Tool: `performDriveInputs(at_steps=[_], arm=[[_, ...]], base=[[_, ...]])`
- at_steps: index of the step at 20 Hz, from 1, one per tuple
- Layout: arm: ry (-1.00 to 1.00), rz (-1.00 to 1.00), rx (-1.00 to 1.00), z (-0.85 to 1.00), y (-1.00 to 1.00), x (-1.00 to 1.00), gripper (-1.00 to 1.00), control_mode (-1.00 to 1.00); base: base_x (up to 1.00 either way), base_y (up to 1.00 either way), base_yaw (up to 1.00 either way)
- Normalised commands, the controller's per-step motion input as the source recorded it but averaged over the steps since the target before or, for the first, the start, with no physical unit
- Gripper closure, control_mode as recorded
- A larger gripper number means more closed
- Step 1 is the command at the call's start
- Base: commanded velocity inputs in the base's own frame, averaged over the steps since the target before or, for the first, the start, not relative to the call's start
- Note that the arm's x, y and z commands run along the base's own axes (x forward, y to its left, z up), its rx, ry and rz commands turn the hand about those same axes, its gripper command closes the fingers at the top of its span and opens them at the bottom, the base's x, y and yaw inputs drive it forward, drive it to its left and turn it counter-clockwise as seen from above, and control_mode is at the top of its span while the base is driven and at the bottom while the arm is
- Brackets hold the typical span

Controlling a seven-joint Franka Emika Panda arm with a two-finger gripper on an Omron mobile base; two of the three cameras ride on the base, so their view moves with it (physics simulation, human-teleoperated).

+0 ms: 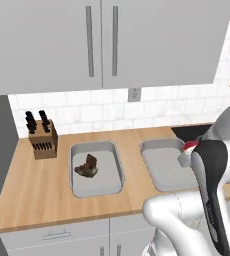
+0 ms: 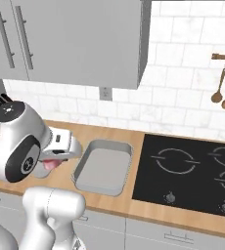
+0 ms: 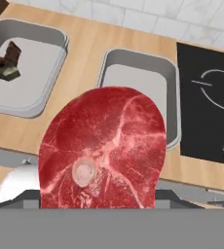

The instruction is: Place one sweet potato and one steak in each tupperware on the nearby counter, to pack two identical lunches.

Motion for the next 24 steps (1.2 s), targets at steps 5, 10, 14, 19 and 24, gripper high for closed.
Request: performDriveInputs(at_steps=[5,10,14,19,24], arm=[[0.00,-0.01,0.00,-0.50,-0.31,0.90,1.00,-1.00],[0.00,-0.02,0.00,-0.69,-0.27,1.00,1.00,-1.00],[0.00,0.00,0.00,-0.90,-0.29,0.75,1.00,-1.00],[0.03,0.00,0.00,-0.65,-0.11,0.58,1.00,-1.00],[0.09,0.00,0.01,-0.36,0.00,0.52,1.00,-1.00]], base=[[0.00,0.00,0.00],[0.00,0.00,0.00],[0.00,0.00,0.00],[0.00,0.00,0.00],[0.00,0.00,0.00]])
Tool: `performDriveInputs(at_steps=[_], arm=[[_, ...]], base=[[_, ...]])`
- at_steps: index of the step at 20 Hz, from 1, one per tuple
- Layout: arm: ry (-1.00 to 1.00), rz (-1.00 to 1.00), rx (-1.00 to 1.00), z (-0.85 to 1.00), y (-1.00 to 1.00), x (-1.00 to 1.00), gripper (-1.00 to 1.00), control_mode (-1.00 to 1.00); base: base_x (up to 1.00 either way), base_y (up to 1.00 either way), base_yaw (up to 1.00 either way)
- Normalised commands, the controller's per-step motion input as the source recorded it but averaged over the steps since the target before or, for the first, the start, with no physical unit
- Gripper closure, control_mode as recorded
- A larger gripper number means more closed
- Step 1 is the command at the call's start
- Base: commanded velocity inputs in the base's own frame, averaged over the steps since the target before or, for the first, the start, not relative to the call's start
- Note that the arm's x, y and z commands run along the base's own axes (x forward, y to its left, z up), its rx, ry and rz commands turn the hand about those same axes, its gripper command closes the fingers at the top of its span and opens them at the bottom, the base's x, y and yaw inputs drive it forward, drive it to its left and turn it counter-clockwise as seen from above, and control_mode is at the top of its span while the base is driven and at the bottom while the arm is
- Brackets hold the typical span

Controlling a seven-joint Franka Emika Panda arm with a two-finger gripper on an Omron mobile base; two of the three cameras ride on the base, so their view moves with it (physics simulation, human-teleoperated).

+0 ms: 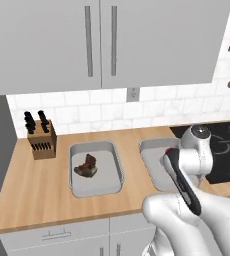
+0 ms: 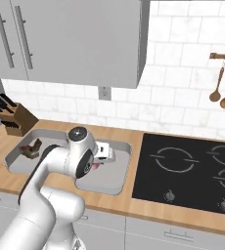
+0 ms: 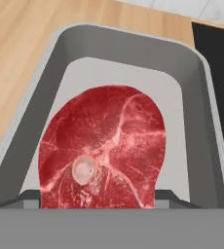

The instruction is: Place one sweet potato and one steak in each tupperware on the nearby counter, to pack two identical lunches.

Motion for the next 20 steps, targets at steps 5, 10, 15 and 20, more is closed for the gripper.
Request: performDriveInputs(at_steps=[5,10,15,20], arm=[[0.08,0.00,0.00,-0.25,0.00,0.49,1.00,-1.00],[0.01,0.00,0.00,-0.35,0.00,0.46,-1.00,-1.00],[0.00,0.00,0.00,-0.15,0.00,0.27,-1.00,-1.00],[-0.05,0.00,0.00,0.18,-0.01,0.04,-1.00,-1.00]], base=[[0.00,0.00,0.00],[0.00,0.00,0.00],[0.00,0.00,0.00],[0.00,0.00,0.00]])
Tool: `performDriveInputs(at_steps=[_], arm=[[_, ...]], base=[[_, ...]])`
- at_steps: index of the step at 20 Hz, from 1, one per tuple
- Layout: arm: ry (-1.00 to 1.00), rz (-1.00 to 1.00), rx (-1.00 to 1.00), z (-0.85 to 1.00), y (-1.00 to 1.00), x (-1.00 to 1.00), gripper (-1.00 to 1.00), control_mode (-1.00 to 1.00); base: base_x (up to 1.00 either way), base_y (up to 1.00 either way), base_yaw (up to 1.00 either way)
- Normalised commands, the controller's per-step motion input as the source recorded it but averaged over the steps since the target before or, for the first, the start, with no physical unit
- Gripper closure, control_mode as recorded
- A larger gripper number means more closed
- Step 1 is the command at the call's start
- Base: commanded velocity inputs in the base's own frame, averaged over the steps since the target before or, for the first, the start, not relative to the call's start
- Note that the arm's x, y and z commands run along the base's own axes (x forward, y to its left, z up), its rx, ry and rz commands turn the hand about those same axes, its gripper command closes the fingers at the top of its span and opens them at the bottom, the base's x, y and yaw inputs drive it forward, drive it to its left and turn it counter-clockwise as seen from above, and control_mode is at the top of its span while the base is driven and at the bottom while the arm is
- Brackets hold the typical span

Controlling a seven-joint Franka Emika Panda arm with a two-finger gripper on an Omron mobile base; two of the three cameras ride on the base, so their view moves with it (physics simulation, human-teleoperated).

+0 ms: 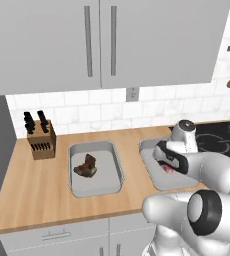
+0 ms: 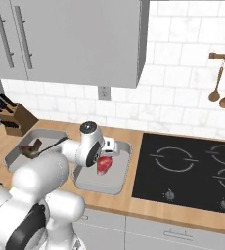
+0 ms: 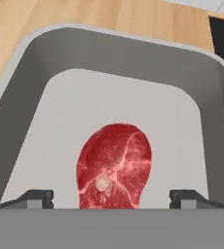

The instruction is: Place one sweet potato and one steak in each tupperware on the nearby counter, to pack two identical lunches.

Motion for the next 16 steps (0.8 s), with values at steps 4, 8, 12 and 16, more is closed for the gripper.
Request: performDriveInputs(at_steps=[4,8,12,16], arm=[[-0.06,0.00,0.00,0.60,0.00,-0.44,-1.00,-1.00],[-0.13,0.00,0.00,0.60,0.01,-0.94,-1.00,-1.00],[-0.16,0.00,-0.03,0.15,0.17,-0.98,-1.00,-1.00],[-0.24,0.02,-0.11,0.07,0.51,-0.74,-1.00,-1.00]], base=[[0.00,0.00,0.00],[0.00,0.00,0.00],[0.00,0.00,0.00],[0.00,0.00,0.00]])
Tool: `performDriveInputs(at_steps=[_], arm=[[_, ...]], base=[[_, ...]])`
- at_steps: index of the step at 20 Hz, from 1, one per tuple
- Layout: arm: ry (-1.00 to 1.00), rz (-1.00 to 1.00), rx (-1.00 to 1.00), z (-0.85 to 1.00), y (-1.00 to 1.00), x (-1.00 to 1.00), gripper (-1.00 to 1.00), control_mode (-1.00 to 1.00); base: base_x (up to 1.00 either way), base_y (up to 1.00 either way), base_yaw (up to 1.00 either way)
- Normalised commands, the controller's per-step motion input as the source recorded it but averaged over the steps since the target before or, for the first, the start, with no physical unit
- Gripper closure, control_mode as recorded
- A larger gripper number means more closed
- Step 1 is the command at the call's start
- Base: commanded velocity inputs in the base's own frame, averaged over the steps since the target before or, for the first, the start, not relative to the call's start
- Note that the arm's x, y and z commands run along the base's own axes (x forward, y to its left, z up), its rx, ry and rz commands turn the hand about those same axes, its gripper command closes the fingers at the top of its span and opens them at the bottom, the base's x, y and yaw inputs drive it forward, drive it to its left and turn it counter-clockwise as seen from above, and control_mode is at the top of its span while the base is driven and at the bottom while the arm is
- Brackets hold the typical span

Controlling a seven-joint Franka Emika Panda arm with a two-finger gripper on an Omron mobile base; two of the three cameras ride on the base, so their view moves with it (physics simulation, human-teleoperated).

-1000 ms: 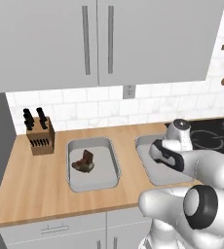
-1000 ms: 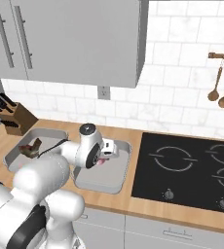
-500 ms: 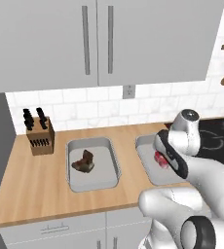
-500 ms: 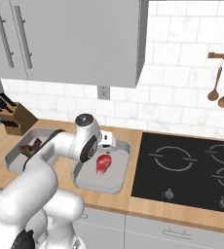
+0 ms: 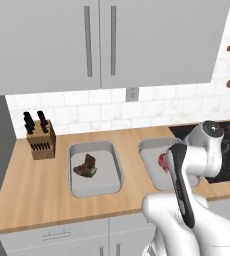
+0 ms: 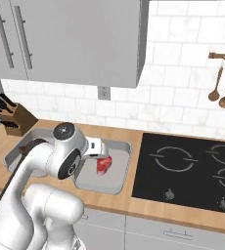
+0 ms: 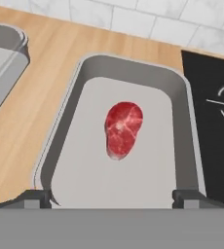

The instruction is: Place one sweet potato and one steak in each tupperware on the nearby counter, to pack two identical lunches.

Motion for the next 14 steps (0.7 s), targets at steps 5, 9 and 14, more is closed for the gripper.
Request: performDriveInputs(at_steps=[5,9,14], arm=[[-0.24,0.03,-0.17,0.28,0.65,-0.47,-1.00,-1.00],[-0.17,0.04,-0.12,0.10,0.43,-0.41,-1.00,1.00],[0.00,0.00,0.00,0.00,0.00,0.00,-1.00,1.00]], base=[[0.00,0.00,0.00],[-0.22,0.11,0.01],[-1.00,0.21,0.04]])
